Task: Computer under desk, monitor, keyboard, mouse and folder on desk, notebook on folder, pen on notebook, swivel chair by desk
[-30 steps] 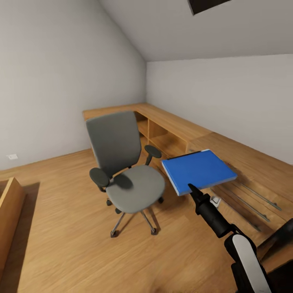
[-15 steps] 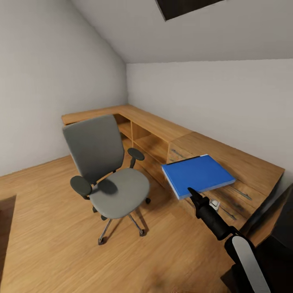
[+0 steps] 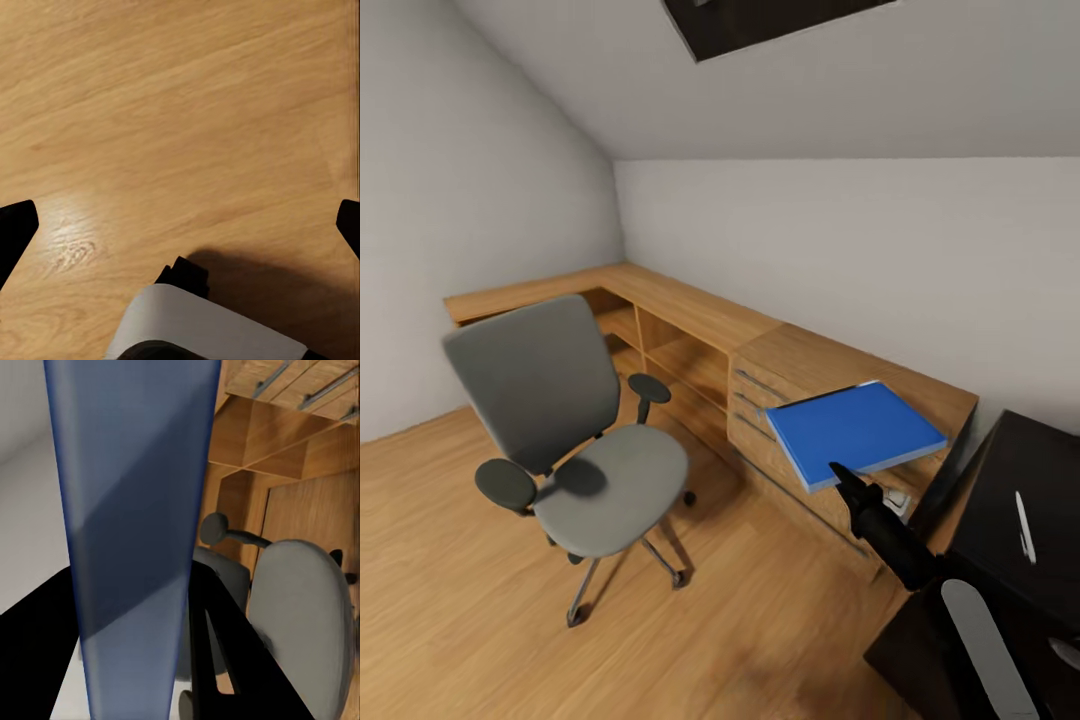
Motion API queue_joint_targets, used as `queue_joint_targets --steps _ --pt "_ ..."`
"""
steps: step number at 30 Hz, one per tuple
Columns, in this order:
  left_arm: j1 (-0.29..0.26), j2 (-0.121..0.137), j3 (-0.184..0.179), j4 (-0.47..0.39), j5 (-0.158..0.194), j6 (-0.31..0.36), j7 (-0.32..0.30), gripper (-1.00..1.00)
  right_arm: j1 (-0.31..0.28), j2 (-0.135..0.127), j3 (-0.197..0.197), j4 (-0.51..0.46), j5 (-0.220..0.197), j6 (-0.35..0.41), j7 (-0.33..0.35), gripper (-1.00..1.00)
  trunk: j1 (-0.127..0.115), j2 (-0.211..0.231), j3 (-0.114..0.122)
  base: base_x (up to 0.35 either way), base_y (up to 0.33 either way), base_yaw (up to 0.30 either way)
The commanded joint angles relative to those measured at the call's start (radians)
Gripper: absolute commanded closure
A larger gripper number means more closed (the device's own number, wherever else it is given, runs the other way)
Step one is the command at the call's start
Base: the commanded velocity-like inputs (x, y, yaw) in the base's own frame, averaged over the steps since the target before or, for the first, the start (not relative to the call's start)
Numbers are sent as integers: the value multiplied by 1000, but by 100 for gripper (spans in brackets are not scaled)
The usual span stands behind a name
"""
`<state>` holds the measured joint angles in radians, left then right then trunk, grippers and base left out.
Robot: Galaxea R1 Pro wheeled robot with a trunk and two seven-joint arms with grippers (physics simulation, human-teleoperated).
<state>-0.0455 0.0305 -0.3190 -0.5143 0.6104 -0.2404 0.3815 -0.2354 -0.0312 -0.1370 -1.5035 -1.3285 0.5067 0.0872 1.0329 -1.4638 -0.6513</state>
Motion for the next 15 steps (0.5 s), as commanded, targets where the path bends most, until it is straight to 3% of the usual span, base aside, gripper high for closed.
queue_joint_targets --steps 1,10,15 --pt "-1 1 -8 1 9 -5 7 -100 -1 0 -2 1 -2 5 2 100 -4 7 2 0 0 -297" --pt "-1 0 -8 4 9 -6 7 -100 -1 0 -6 -1 -3 4 1 100 -39 70 31 0 0 -297" --pt "-1 -1 -8 11 9 -7 7 -100 -1 -1 -33 -7 -4 6 0 100 -58 105 46 0 0 -297"
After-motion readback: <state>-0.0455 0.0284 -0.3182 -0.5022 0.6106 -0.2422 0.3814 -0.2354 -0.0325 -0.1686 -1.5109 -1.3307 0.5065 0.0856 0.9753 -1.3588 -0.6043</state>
